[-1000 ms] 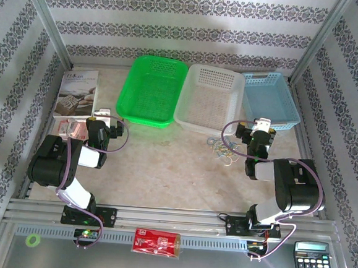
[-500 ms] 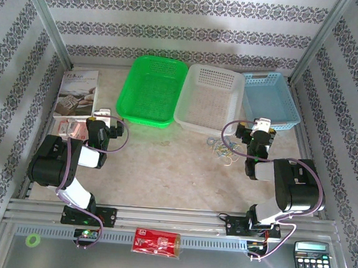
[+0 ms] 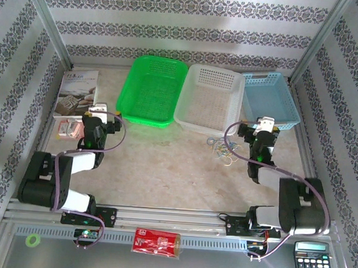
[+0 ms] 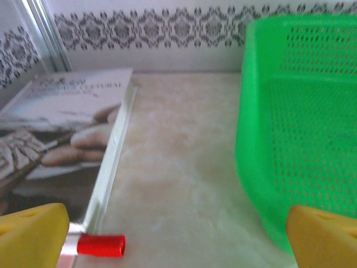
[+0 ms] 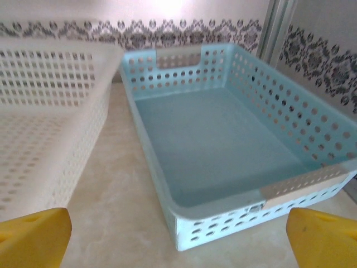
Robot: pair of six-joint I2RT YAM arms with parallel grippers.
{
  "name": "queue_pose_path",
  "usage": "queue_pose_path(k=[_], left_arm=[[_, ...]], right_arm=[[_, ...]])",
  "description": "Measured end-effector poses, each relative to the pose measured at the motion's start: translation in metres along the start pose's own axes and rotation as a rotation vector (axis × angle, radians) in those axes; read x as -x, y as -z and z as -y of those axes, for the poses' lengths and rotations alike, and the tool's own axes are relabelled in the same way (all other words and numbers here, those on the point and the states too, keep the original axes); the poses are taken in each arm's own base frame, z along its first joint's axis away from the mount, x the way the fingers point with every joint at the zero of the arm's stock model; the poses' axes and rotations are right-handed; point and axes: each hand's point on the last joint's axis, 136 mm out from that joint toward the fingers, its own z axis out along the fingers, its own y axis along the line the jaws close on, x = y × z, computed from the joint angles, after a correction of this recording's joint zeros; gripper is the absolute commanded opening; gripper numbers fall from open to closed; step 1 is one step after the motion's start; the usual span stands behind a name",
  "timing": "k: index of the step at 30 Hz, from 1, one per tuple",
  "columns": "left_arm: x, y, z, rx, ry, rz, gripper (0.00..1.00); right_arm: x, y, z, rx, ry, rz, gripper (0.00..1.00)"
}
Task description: Untangle the cables
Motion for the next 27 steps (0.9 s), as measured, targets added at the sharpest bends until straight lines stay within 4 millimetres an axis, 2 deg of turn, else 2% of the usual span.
queue_pose_path(k=[5, 9, 13, 15, 17, 19, 23, 27], left_arm=[[0.029, 0.011, -0.005, 0.017, 0.050, 0.046, 1.00], [0.061, 0.016, -0.005, 0.010, 0.123, 0.060, 1.00], [0.102, 0.029, 0.003, -0.055, 0.228, 0.085, 1.00], [0.120, 0.038, 0.013, -0.122, 0.284, 0.084, 1.00], [0.129, 0.046, 0.026, -0.187, 0.326, 0.061, 1.00], [0.128, 0.056, 0.043, -0.255, 0.356, 0.018, 1.00], [0.103, 0.077, 0.088, -0.389, 0.382, -0.125, 1.00], [0.070, 0.101, 0.137, -0.509, 0.361, -0.250, 1.00]], right_arm=[[0.056, 0.020, 0.003, 0.007, -0.170, 0.076, 0.98], [0.093, 0.047, -0.004, 0.117, -0.364, 0.146, 0.98], [0.109, 0.066, -0.033, 0.310, -0.463, 0.089, 0.93], [0.116, 0.074, -0.057, 0.423, -0.488, 0.015, 0.91], [0.115, 0.087, -0.084, 0.530, -0.499, -0.068, 0.91], [0.104, 0.101, -0.111, 0.621, -0.497, -0.159, 0.90], [0.061, 0.129, -0.154, 0.735, -0.463, -0.377, 0.90], [0.021, 0.147, -0.181, 0.775, -0.421, -0.542, 0.89]])
